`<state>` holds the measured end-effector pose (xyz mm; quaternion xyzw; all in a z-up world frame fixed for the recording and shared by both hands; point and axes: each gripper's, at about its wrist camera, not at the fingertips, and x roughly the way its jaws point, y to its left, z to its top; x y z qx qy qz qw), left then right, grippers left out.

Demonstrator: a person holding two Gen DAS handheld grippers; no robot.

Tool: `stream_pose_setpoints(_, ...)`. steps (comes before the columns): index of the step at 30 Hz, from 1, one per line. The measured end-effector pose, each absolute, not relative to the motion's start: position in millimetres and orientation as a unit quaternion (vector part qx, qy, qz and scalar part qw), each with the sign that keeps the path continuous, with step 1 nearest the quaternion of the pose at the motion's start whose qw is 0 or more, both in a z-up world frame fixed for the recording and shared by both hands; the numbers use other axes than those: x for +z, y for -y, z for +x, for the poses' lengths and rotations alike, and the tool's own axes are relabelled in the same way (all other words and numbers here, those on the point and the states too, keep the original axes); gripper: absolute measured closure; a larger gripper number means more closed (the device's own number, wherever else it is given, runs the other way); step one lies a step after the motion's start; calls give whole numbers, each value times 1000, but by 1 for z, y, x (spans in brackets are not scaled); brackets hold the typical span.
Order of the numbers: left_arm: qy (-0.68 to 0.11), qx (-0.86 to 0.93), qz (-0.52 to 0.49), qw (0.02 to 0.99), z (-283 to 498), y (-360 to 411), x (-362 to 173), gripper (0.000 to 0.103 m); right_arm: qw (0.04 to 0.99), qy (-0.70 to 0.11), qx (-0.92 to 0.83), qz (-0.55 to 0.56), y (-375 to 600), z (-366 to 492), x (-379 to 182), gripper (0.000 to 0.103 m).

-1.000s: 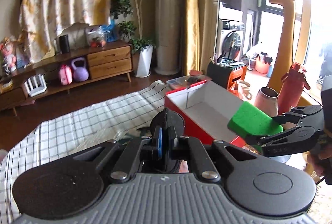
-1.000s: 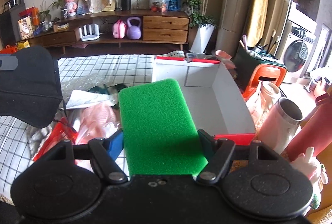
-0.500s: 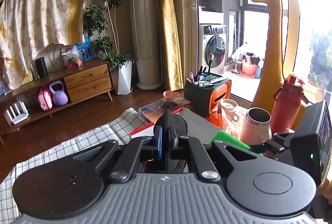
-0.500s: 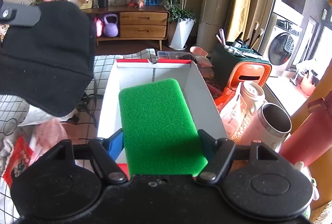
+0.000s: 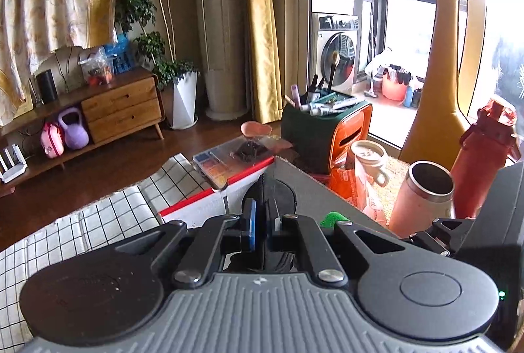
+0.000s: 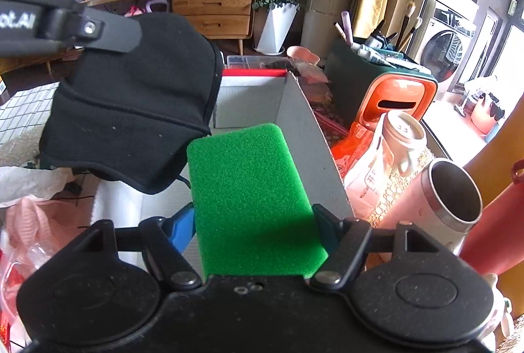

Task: Organize soft objects
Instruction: 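Carry the black cap and green sponge into the red box and open both grippers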

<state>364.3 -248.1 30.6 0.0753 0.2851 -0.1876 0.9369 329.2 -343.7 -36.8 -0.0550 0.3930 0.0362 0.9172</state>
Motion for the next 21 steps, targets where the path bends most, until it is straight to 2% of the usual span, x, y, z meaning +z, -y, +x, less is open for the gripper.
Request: stream_pose_setpoints(21, -400, -200, 46, 893, 422, 271, -64, 98, 894, -443, 41, -60, 347, 376, -90, 31)
